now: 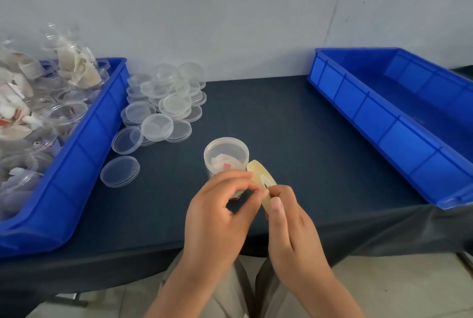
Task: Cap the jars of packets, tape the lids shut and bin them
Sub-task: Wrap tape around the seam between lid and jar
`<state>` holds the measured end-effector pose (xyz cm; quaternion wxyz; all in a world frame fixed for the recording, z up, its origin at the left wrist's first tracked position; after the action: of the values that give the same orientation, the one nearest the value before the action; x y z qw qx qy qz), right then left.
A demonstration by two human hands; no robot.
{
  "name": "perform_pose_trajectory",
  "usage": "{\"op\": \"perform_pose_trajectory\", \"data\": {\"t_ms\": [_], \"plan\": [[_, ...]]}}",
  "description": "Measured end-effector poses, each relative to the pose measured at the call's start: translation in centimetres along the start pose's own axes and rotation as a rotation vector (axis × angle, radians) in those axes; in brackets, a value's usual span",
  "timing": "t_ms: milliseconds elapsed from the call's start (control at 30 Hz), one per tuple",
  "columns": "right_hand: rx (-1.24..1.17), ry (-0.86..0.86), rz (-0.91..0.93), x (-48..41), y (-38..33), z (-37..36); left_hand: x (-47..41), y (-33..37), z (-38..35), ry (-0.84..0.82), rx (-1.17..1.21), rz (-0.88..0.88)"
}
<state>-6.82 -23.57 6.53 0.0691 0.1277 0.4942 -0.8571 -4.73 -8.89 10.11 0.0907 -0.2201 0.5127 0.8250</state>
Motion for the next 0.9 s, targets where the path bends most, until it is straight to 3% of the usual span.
{"op": "perform_pose_trajectory", "data": {"t_ms": [167, 367, 600, 700, 900], "plan": [[0.049, -0.001, -0.016, 0.3, 0.2, -0.2, -0.3, -1.7, -0.6, -0.146, 0.085, 0.182], [0.082, -0.019, -0.019, 0.5, 0.0, -0.4, 0.1, -1.4, 0.2, -0.064, 0.156, 0.125], [0.152, -0.008, -0.046, 1.2, 1.2, -1.2, 0.1, -2.7, -0.6, -0.143, 0.016, 0.122], [0.110, 0.018, -0.091, 1.3, 1.4, -1.4, 0.7, -2.4, -0.4, -0.066, 0.044, 0.084], [0.083, 0.032, -0.090, 1.7, 0.5, -2.0, 2.3, -2.5, 0.0, 0.050, 0.115, 0.185]]}}
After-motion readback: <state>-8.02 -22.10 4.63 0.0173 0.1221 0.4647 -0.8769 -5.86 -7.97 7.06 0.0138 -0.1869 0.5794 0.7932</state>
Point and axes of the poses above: each hand's wrist, its own x-axis away from the middle knuckle, its own z-axis out of the back of the hand, y = z × x, the point moved 6 cm from there along -x, towards the middle knuckle, and after that the axes turned 3 degrees about z, right-handed, at the moved point
